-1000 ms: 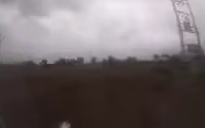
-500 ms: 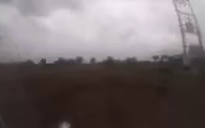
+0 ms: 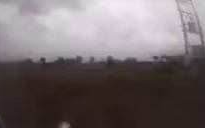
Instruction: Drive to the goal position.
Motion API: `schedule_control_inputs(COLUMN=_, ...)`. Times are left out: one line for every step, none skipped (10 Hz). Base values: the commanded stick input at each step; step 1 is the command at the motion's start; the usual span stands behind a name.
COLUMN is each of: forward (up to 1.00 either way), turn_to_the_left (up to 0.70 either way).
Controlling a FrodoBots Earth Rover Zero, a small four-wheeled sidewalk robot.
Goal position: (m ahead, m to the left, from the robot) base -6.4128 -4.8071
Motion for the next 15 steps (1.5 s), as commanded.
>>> schedule_control_inputs(forward=0.7, turn_to_the_left=0.0)
schedule_control_inputs(forward=0.7, turn_to_the_left=0.0)
schedule_control_inputs(forward=0.7, turn_to_the_left=0.0)
schedule_control_inputs(forward=0.7, turn_to_the_left=0.0)
schedule_control_inputs(forward=0.7, turn_to_the_left=0.0)
schedule_control_inputs(forward=0.7, turn_to_the_left=0.0)
schedule_control_inputs(forward=0.7, turn_to_the_left=0.0)
schedule_control_inputs(forward=0.7, turn_to_the_left=0.0)
schedule_control_inputs(forward=0.7, turn_to_the_left=0.0)
schedule_control_inputs(forward=0.7, turn_to_the_left=0.0)
schedule_control_inputs(forward=0.7, turn_to_the_left=0.0)
schedule_control_inputs(forward=0.7, turn_to_the_left=0.0)
schedule_control_inputs(forward=0.7, turn_to_the_left=0.0)
schedule_control_inputs(forward=0.7, turn_to_the_left=0.0)
schedule_control_inputs(forward=0.7, turn_to_the_left=0.0)
